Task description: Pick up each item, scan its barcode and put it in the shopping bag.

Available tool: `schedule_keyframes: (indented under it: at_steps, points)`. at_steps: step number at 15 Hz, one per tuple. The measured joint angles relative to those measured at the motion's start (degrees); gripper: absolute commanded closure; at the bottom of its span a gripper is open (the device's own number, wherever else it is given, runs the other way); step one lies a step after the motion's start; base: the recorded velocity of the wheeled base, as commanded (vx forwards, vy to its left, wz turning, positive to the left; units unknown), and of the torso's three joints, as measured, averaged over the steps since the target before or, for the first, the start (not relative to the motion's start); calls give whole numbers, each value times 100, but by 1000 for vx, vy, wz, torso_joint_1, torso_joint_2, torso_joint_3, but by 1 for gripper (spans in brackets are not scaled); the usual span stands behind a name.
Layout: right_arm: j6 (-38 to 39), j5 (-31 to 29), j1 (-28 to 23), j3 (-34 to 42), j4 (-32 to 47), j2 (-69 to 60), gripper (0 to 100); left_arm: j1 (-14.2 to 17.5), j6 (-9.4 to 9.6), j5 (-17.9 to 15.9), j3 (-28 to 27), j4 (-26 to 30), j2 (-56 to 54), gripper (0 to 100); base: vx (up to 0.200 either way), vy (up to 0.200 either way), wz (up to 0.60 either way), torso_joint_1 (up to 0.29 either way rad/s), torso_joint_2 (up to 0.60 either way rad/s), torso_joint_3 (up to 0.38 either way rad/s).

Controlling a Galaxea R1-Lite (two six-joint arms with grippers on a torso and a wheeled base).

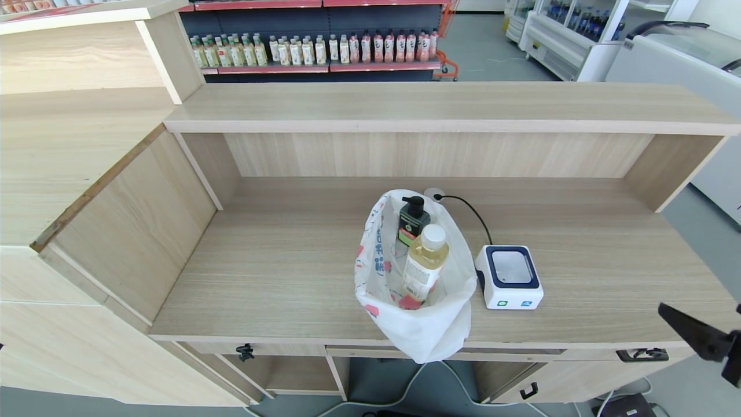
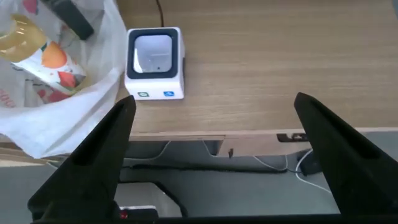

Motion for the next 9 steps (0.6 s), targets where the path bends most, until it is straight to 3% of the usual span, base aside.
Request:
schedule_keyframes:
  at_steps: [4,9]
  points:
    - [85,-135,-55,1022,207,-1477,0,0,-2,0,0,0,0,0,0,0,0,0,0,0]
    - [-163,190,-98,1237,2154,-3828,0,0,0,0,0,0,0,0,0,0,0,0,0,0]
